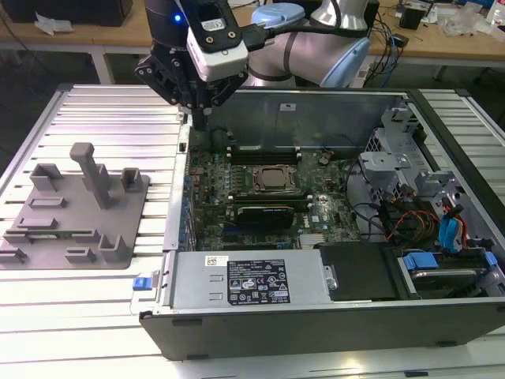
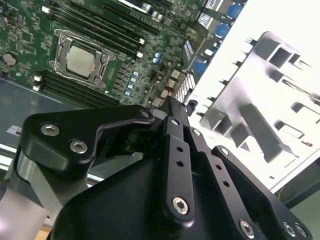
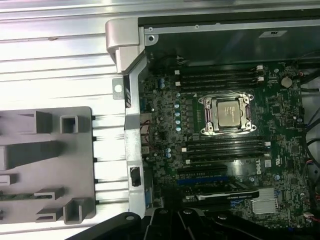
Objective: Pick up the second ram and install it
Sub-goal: 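Reach for the second ram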
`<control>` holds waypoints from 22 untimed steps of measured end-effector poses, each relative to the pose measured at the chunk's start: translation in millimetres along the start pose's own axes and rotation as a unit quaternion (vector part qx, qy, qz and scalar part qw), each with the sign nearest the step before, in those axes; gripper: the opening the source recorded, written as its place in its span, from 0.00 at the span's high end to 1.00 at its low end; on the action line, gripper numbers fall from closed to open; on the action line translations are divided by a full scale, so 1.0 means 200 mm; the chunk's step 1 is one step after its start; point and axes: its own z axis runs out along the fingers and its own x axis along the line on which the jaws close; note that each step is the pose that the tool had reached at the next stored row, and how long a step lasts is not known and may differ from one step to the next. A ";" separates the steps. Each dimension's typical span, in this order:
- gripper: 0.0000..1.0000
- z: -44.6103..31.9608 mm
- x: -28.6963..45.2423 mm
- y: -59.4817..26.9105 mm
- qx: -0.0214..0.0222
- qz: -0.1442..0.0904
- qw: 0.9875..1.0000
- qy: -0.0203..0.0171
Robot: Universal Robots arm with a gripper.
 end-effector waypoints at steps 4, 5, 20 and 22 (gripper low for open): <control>0.92 -0.001 0.039 -0.003 0.000 0.000 1.000 0.000; 0.92 -0.001 0.048 -0.004 0.000 0.000 1.000 0.000; 0.92 -0.006 0.237 -0.018 0.000 0.000 1.000 0.000; 0.92 -0.007 0.276 -0.021 0.000 0.000 1.000 0.000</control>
